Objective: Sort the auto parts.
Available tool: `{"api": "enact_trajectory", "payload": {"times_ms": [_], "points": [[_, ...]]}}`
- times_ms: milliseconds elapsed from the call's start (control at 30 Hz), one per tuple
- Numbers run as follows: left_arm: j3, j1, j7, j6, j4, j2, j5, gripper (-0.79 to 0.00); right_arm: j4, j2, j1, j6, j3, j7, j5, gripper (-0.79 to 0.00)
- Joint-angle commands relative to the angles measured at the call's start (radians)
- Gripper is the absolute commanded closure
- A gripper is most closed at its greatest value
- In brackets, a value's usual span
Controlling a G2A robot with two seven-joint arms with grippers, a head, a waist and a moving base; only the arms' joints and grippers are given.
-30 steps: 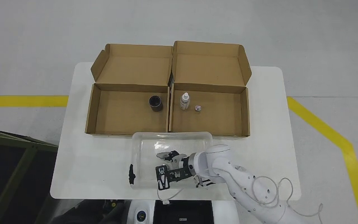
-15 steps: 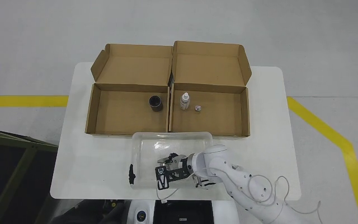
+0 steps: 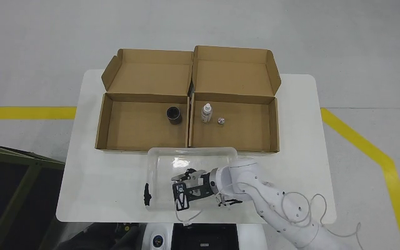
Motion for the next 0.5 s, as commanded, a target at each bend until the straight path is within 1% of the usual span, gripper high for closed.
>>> {"api": "enact_trajectory", "payload": {"times_ms": [0, 267, 467], "points": [[0.0, 0.0, 0.0, 0.0, 0.0, 0.0, 0.0, -0.785, -0.018, 0.003, 0.002, -0.005, 0.012, -0.009, 0.007, 0.0], [0.0, 0.0, 0.0, 0.0, 0.0, 0.0, 0.0, -0.785, -0.09, 0.016, -0.007, -0.023, 0.066, -0.052, 0.075, 0.0], [0.0, 0.0, 0.0, 0.0, 0.0, 0.0, 0.0, -0.785, -0.142, 0.023, 0.0, -0.018, 0.105, -0.062, 0.119, 0.0]]}}
